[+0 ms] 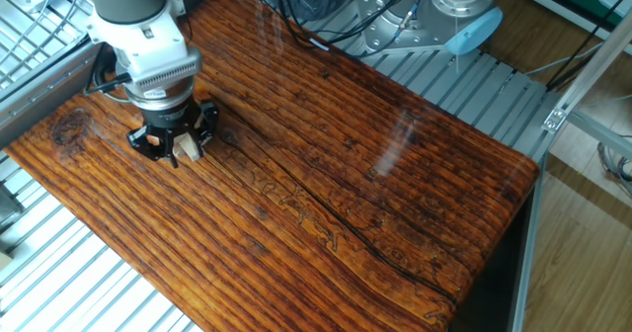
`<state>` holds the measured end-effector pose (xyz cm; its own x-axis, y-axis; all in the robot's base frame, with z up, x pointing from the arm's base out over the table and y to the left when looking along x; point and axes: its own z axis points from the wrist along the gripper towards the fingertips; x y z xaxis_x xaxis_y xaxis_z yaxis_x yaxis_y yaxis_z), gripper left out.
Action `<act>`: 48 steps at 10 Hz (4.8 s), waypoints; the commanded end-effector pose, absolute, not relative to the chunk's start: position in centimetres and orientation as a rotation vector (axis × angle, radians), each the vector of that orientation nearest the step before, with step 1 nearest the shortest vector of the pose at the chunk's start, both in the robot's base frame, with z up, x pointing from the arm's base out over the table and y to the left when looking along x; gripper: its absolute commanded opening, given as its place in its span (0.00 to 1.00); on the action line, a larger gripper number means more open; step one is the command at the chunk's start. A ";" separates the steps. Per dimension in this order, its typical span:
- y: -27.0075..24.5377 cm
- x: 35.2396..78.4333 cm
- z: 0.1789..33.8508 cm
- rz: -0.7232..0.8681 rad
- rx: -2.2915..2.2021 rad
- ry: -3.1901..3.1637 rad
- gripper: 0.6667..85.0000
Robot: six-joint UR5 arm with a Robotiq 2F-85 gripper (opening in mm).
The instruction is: Play Jenga
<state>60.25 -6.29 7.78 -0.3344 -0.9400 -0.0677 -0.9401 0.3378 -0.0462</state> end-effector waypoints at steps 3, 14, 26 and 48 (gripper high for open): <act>-5.9 58.6 7.5 0.106 -1.842 2.496 0.50; -6.8 58.0 6.6 0.038 -1.893 2.555 0.50; -7.1 58.9 6.5 -0.022 -1.892 2.541 0.48; -6.2 59.1 6.4 0.018 -1.855 2.540 0.30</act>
<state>59.00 -6.52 6.26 -0.2955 -0.9553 0.0122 -0.9552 0.2956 0.0105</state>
